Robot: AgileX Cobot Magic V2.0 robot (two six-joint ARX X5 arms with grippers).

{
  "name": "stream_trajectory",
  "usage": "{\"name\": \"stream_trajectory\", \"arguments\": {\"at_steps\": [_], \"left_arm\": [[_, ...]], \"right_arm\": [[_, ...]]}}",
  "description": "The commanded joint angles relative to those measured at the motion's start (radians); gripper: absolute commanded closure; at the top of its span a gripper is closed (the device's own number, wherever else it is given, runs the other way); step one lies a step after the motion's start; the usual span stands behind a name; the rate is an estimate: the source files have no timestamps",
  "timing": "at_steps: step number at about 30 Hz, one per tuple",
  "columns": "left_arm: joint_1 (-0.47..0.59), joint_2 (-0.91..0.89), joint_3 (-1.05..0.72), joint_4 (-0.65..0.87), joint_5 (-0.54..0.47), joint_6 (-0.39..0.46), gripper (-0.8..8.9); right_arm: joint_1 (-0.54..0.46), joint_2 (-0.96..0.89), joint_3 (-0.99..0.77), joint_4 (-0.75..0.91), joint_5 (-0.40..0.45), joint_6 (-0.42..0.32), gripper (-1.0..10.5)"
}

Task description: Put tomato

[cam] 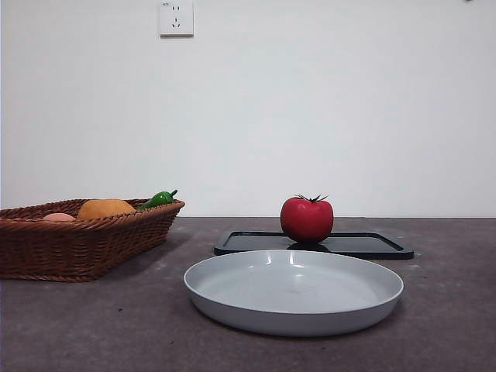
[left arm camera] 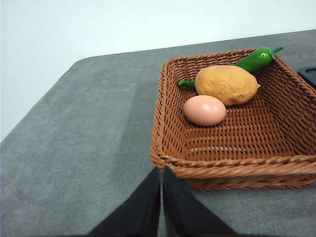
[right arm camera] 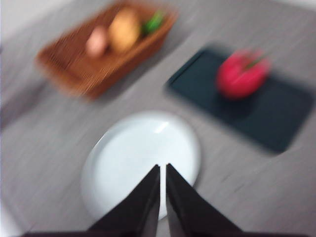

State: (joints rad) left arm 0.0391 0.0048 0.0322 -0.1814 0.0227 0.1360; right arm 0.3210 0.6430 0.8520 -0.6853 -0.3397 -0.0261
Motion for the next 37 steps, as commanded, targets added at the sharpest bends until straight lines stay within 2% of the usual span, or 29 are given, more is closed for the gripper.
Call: {"name": "stream_trajectory", "arguments": {"at_steps": [1,4,9,17,22,28,37], "left_arm": [[0.002,-0.002,-0.021,-0.006,-0.005,-0.010,8.06],[0.002,-0.002,-0.021,-0.007,-0.005,-0.010,8.06],[0.002,-0.002,-0.021,-0.007,-0.005,-0.010,8.06],[0.002,-0.002,-0.021,-0.007,-0.005,-0.010,8.06],[0.002,-0.002,-0.021,-0.006,-0.005,-0.010,8.06],[0.002,-0.002,-0.021,-0.007,-0.005,-0.010,8.06],[0.002,-0.002,-0.020,-0.007,-0.005,-0.010,8.06]], "right_arm": [[-0.103,-0.081,-0.069,0.105,0.000,-0.007,9.4],[-0.206,-0.181,-0.183,0.231,0.005,-0.008,9.4],[-0.321,-0.338,-0.401,0.444,0.013,-0.007,9.4],[-0.350,-0.535,-0.664,0.590,0.185,0.020,9.4],[-0.350,-0.605,-0.765,0.632,0.268,0.053,9.4],[-0.350,-0.639,-0.842,0.634,0.290,0.069,9.4],[-0.350,-0.639,-0.842,0.516,0.295,0.071,9.4]]}}
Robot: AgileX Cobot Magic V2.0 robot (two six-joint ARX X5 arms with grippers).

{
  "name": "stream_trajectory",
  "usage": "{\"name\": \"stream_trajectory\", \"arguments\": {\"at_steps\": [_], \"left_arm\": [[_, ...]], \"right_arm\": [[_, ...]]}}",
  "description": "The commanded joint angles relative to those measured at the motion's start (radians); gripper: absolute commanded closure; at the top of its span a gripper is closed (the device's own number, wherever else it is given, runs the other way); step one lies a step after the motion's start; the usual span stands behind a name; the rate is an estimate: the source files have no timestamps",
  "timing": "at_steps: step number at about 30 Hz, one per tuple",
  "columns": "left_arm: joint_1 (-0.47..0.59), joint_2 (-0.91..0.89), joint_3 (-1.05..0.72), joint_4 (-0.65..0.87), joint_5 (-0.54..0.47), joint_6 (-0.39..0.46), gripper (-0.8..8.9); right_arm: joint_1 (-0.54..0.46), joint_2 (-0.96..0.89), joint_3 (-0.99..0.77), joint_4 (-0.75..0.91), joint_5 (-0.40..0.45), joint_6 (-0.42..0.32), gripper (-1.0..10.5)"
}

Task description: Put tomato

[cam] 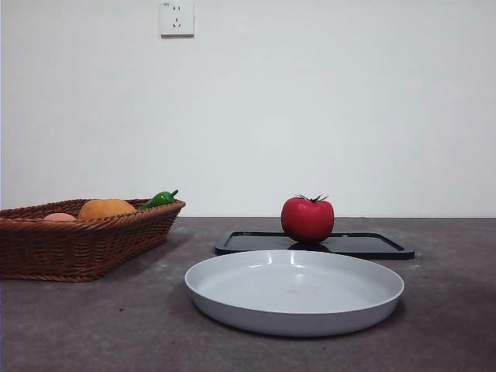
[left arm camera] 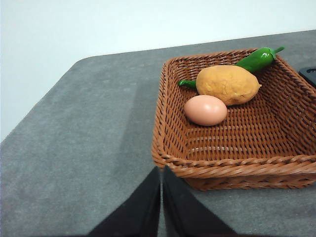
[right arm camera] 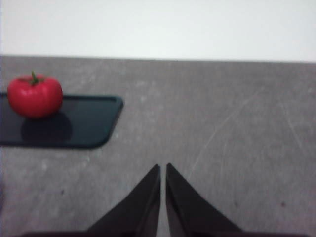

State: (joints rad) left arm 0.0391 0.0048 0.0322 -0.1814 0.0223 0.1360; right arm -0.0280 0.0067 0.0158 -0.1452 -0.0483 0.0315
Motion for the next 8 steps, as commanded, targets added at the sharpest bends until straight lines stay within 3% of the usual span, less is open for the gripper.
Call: {"name": "stream_trajectory", "arguments": {"at_steps": [1,8], "left_arm": [[0.002,-0.002,-0.021,-0.007,-0.004,-0.010,8.06],[0.002,-0.002,-0.020,-0.006,-0.004,-0.010,8.06]], "right_arm": [[-0.001,-0.003,-0.005,-0.037,0.005,0.014,9.4],[-0.001,-0.003,-0.005,-0.019,0.003,0.016,9.4]]}}
